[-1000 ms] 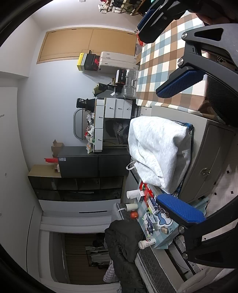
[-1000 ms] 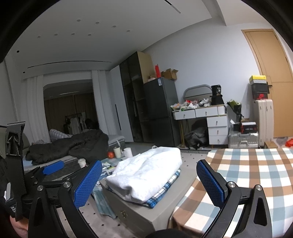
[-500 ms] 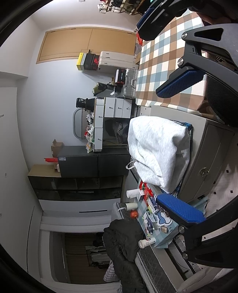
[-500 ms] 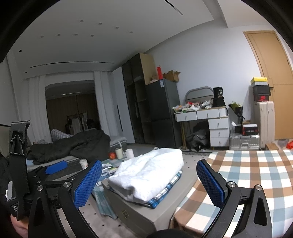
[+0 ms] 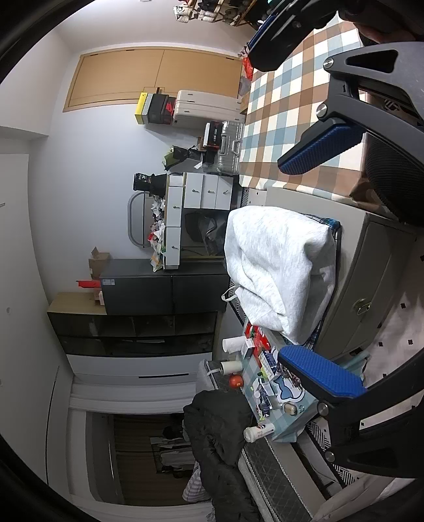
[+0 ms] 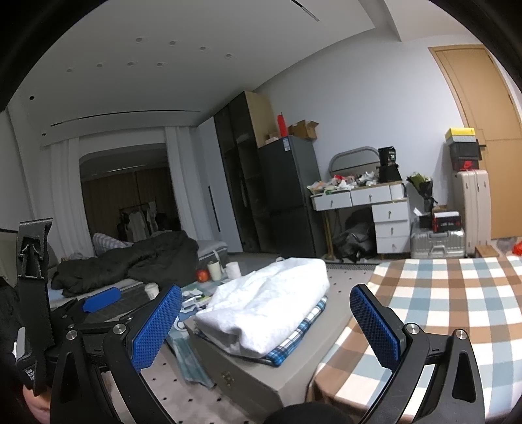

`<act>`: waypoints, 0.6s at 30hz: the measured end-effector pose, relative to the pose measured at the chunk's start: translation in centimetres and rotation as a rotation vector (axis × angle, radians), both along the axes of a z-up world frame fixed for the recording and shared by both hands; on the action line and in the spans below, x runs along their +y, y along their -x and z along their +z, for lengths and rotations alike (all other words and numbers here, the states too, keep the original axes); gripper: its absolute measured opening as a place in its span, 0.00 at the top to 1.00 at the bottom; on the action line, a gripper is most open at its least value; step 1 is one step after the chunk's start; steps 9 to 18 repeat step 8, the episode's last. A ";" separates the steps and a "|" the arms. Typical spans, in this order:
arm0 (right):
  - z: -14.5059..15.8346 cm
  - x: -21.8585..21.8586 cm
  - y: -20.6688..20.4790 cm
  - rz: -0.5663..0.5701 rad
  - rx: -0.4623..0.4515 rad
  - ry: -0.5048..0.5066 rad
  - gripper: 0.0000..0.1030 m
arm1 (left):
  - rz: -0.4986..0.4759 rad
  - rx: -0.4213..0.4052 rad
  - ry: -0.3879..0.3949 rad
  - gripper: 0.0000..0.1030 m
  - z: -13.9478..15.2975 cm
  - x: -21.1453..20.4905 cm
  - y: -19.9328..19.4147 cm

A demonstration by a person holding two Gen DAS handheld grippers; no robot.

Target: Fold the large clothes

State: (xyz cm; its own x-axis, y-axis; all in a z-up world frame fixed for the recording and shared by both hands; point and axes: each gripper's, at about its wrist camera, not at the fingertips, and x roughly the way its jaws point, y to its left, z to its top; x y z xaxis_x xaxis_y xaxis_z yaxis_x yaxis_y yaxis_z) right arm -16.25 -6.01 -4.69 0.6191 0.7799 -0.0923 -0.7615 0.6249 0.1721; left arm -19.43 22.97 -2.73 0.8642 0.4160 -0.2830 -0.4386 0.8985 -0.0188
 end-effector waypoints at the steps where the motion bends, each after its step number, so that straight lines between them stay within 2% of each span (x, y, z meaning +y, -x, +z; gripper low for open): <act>1: 0.0 0.1 0.0 -0.001 -0.001 0.000 0.00 | 0.000 0.000 0.000 0.01 0.0 0.0 0.0; 8: -0.2 0.1 0.0 0.001 0.008 0.000 0.00 | 0.025 0.008 -0.031 0.01 -0.3 -0.1 -0.7; 18: -0.2 0.1 0.0 0.001 0.008 0.000 0.00 | 0.025 0.008 -0.031 0.01 -0.3 -0.1 -0.7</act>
